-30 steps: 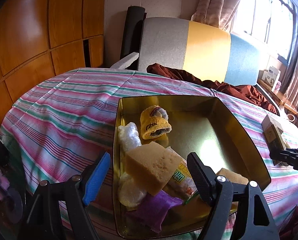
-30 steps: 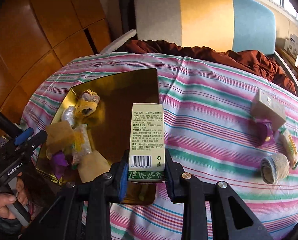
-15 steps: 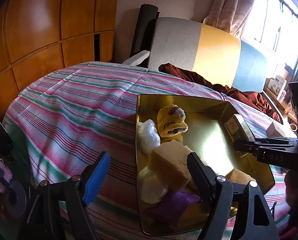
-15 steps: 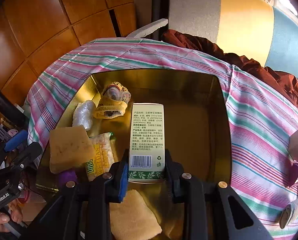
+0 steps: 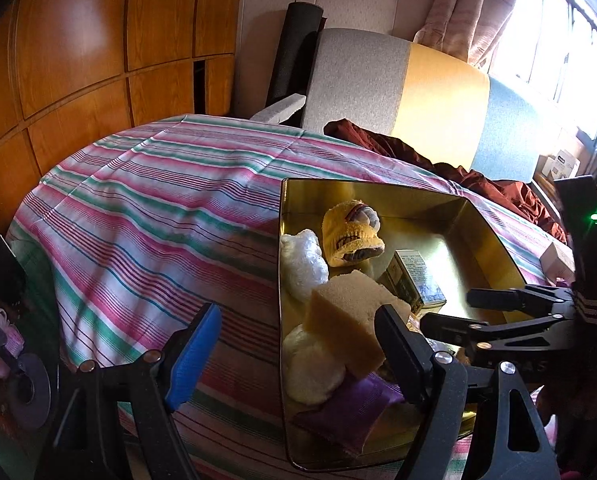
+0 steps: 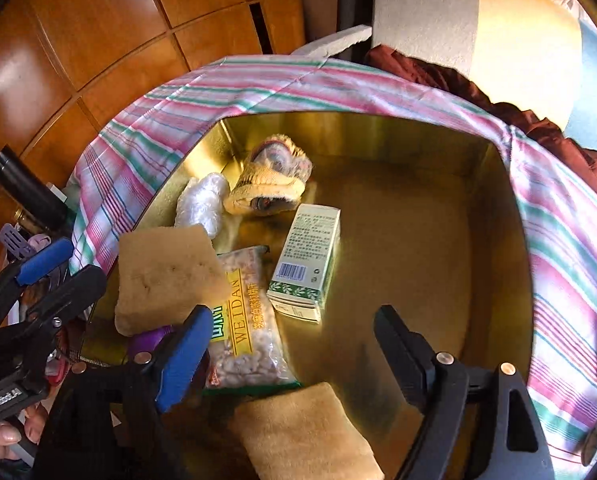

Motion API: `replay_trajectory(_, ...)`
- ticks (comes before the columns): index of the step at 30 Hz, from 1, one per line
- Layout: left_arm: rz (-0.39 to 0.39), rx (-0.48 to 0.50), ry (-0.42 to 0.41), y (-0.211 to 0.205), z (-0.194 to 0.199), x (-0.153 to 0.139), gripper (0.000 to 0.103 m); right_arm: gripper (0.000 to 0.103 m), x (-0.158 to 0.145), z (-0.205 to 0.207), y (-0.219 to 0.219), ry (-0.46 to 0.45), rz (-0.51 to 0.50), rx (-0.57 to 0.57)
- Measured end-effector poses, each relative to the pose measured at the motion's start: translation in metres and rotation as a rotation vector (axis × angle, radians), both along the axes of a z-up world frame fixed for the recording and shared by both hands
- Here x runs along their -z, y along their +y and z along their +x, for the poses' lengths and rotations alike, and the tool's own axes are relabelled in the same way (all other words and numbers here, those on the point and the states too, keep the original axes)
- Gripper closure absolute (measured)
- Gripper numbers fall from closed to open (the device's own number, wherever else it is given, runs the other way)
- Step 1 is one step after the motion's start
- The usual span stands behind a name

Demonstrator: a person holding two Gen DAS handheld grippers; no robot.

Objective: Organize objects
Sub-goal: 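Carry the green-and-white box with the right tool over the tray and release it, then move the left tool to the table and grasp the grey knitted sock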

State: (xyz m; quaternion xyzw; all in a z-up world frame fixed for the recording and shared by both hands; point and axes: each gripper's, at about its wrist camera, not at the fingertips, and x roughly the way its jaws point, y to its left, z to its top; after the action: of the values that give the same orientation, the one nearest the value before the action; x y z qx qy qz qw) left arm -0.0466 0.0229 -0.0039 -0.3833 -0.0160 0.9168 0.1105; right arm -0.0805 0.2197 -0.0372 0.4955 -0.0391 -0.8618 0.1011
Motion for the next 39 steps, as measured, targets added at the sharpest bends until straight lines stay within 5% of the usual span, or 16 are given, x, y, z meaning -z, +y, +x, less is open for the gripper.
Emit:
replay_trajectory(16,-0.033,0.028,0.036,0.016,0.014,-0.012,0.013,0.017,-0.034,0.054,0.048,0.134,0.122,0.206)
replay_trajectory(39,-0.089,0.255,0.087,0.099,0.038,-0.035,0.009,0.017,-0.058,0.16,0.29,0.119,0.237,0.794)
